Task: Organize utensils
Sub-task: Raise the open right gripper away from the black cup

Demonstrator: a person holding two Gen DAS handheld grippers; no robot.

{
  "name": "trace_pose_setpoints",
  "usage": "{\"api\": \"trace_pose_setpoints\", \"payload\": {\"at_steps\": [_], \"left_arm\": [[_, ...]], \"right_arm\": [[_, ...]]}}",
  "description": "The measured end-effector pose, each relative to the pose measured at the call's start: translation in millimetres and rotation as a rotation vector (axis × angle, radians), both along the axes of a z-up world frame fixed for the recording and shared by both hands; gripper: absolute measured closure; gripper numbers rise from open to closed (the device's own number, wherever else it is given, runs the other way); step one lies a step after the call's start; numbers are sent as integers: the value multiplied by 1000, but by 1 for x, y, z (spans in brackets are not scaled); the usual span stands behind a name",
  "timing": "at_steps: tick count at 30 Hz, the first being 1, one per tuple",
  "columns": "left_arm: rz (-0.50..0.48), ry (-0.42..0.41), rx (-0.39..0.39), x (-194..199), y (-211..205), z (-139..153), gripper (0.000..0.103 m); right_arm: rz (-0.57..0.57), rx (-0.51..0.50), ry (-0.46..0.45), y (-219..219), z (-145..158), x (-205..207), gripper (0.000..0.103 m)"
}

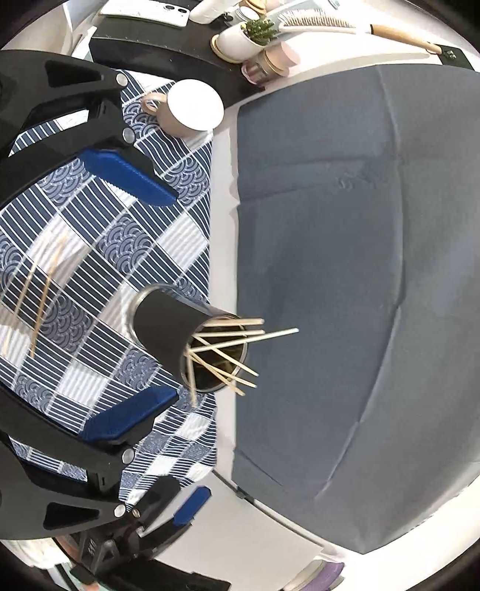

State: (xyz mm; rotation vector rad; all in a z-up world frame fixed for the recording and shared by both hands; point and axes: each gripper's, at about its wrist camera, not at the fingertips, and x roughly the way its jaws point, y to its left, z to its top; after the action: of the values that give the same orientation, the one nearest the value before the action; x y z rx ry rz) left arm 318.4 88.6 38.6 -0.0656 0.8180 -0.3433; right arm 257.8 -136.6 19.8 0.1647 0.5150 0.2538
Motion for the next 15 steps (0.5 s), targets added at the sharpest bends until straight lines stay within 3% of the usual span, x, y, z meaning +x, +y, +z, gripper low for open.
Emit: {"api": "trace_pose_setpoints", "payload": {"at_steps": [3, 7, 15], "left_arm": [[8, -7, 49, -12, 6, -6, 7], [-23, -5, 24, -29, 18, -12, 6], [-49, -18, 52, -58, 33, -42, 6]], "right_arm": [[-7, 20, 1, 6, 0, -16, 8], [-28, -2, 16, 20, -2, -38, 8], [23, -2, 104, 45, -30, -67, 8]]}}
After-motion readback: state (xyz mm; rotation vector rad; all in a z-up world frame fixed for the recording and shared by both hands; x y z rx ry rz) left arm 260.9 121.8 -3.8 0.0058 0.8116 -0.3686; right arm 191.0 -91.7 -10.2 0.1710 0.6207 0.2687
